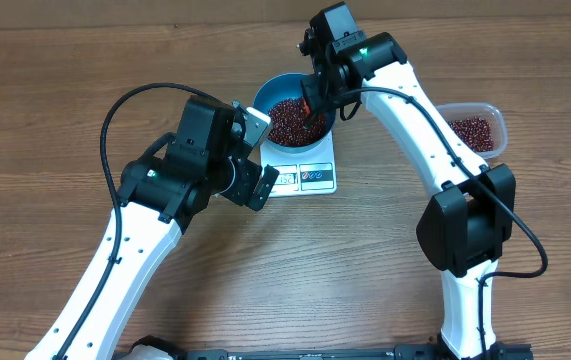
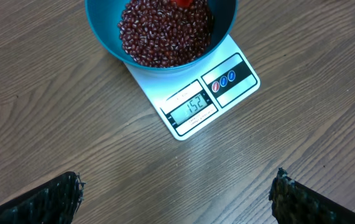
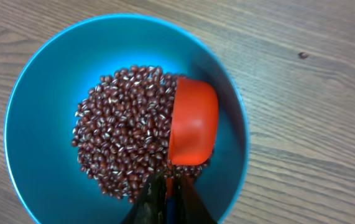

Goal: Scoop item into bowl and weigh 150g on scale

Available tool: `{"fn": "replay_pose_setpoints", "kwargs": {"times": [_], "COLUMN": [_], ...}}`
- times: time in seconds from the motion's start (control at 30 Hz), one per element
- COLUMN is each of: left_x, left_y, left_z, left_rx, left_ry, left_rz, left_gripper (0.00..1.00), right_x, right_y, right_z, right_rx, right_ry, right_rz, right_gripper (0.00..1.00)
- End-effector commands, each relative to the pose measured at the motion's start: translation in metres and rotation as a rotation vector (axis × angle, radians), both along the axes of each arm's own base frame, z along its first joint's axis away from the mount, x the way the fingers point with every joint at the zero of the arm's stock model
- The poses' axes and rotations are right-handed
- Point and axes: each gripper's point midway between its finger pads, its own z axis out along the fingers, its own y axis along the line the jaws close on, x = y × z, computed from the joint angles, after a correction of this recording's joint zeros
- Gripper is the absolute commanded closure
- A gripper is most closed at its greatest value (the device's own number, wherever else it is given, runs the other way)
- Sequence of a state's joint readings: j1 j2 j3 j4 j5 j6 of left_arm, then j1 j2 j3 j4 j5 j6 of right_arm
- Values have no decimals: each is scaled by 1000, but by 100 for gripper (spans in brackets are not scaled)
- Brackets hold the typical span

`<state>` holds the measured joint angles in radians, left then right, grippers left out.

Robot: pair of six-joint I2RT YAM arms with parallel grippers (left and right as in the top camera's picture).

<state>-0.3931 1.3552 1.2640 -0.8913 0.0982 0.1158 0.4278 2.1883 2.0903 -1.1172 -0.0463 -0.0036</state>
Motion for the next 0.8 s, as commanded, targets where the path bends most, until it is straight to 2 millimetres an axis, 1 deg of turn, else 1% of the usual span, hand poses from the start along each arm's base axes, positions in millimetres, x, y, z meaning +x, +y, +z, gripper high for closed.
{"fn": "replay_pose_setpoints", "kwargs": {"times": [0.0, 0.37, 0.57, 0.67, 0.77], "left_x": [-1, -1, -1, -1, -1], "left_y": [-5, -5, -5, -5, -5], "left_z": [-1, -1, -1, -1, -1], "left_rx": [-1, -1, -1, -1, -1], "left_ry": [2, 2, 2, 2, 2], "left_rz": [-30, -30, -30, -30, -30], "left_gripper": [0, 1, 0, 0, 0], "right_x": [-3, -15, -15, -13, -11], "right_y": [5, 28, 25, 19, 13], "right_z": [-12, -8, -4, 5, 19], "right_rx": [22, 151, 181, 226, 279], "right_ry": [40, 101, 114, 116, 112], "right_rz": [14, 76, 72, 66, 60], "right_gripper": [96, 96, 96, 96, 96]}}
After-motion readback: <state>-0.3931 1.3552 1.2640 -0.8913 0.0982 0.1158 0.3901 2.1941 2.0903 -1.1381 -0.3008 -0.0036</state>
